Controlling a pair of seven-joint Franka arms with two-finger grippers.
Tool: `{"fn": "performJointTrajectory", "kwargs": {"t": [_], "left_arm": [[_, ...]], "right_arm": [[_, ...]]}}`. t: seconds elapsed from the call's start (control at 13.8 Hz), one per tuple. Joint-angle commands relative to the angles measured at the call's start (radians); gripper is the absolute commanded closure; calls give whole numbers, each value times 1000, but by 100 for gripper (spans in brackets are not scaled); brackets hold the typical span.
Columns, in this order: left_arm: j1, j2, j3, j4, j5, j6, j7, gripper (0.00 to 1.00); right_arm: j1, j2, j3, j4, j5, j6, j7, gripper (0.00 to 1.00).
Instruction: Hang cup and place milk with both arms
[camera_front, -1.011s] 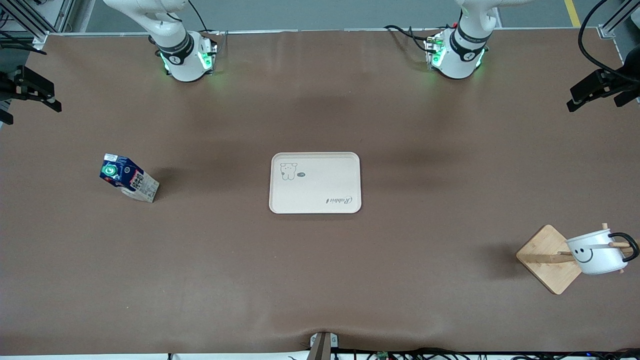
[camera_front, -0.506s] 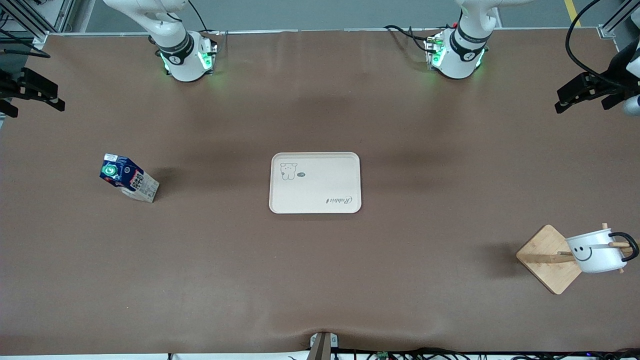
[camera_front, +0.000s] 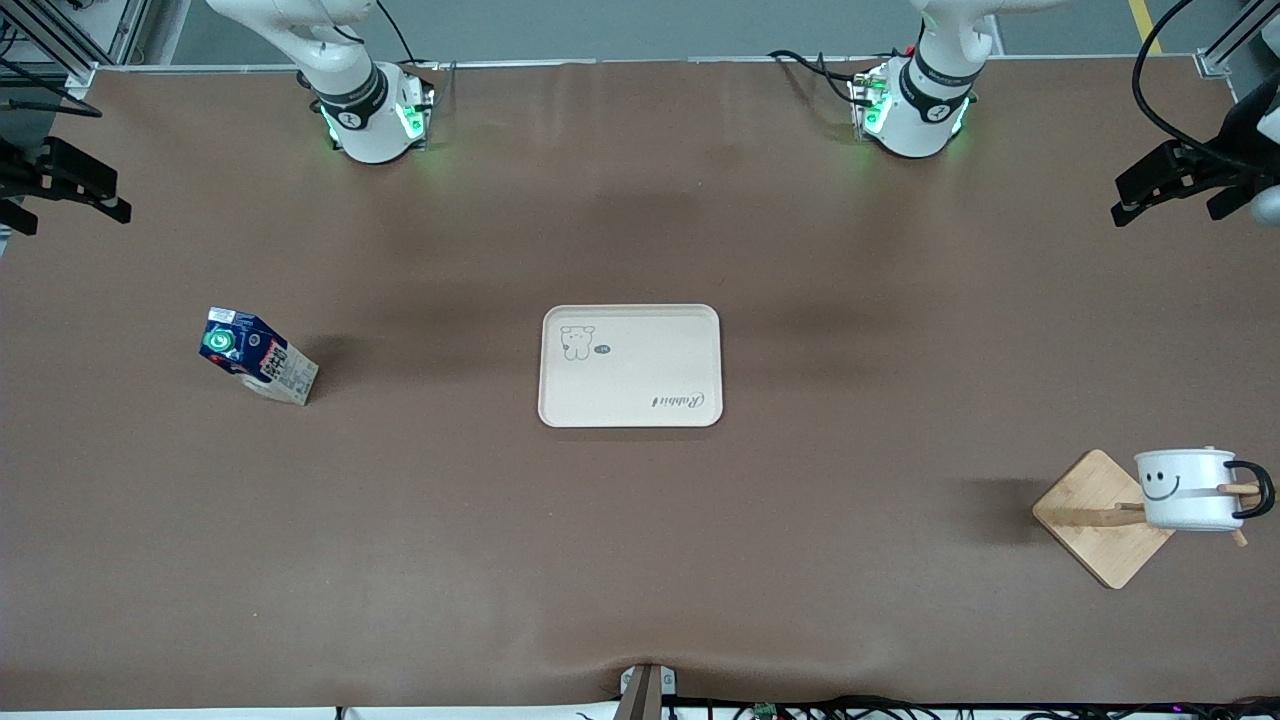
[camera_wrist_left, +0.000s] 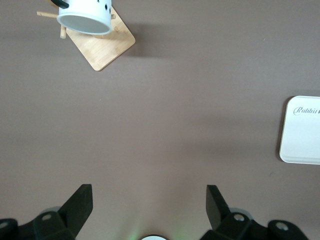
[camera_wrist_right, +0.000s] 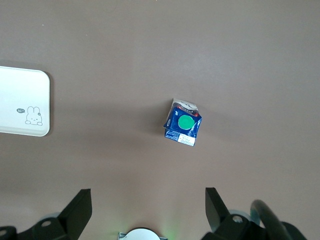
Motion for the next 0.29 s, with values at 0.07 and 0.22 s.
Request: {"fn": "performJointTrajectory", "kwargs": {"t": [0.07,0.22], "left_arm": [[-9,31,-8,40,5,-12,-11,0],[-6,31,-22,40,5,-12,-11,0]], "right_arm": [[-7,11,7,27,-7,-18,14,0],[-9,11,7,27,-7,-18,16,0]]}}
